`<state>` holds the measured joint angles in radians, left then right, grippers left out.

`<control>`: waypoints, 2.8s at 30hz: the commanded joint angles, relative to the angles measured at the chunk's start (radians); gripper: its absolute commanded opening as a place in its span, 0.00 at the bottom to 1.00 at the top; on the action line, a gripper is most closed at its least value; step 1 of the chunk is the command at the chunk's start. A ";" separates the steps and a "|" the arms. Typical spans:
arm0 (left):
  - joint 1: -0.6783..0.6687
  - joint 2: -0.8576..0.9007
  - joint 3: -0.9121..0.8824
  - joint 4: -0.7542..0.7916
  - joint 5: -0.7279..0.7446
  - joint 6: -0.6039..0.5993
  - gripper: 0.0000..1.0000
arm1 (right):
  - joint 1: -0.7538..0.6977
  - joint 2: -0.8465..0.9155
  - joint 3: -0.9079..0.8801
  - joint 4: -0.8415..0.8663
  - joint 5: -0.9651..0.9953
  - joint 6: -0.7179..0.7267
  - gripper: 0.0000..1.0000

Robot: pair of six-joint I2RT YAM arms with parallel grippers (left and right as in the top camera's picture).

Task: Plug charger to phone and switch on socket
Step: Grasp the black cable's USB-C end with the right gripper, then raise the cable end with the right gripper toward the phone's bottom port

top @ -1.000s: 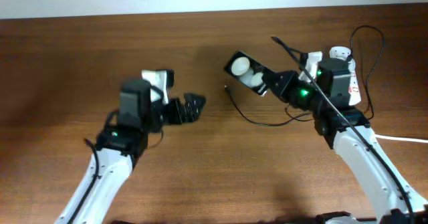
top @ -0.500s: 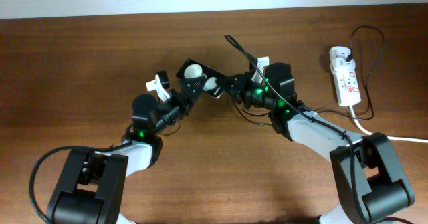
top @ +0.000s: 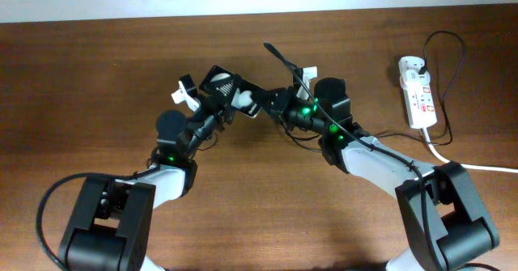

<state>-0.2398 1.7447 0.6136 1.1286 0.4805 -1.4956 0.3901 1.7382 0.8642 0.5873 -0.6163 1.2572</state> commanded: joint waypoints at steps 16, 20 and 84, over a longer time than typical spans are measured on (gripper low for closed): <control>0.070 -0.010 0.016 -0.063 0.091 -0.026 0.00 | -0.190 -0.113 0.011 -0.069 -0.267 -0.414 0.85; 0.117 -0.010 0.046 -0.227 0.190 -0.022 0.00 | -0.232 -0.348 0.011 -0.584 -0.061 -0.807 0.93; 0.207 0.369 0.609 -0.495 0.822 0.180 0.00 | -0.098 -0.335 0.134 -1.078 0.311 -0.926 0.04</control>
<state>0.0368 2.1193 1.2011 0.6289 1.3521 -1.3479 0.3271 1.4940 1.0889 -0.4881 -0.1791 0.3187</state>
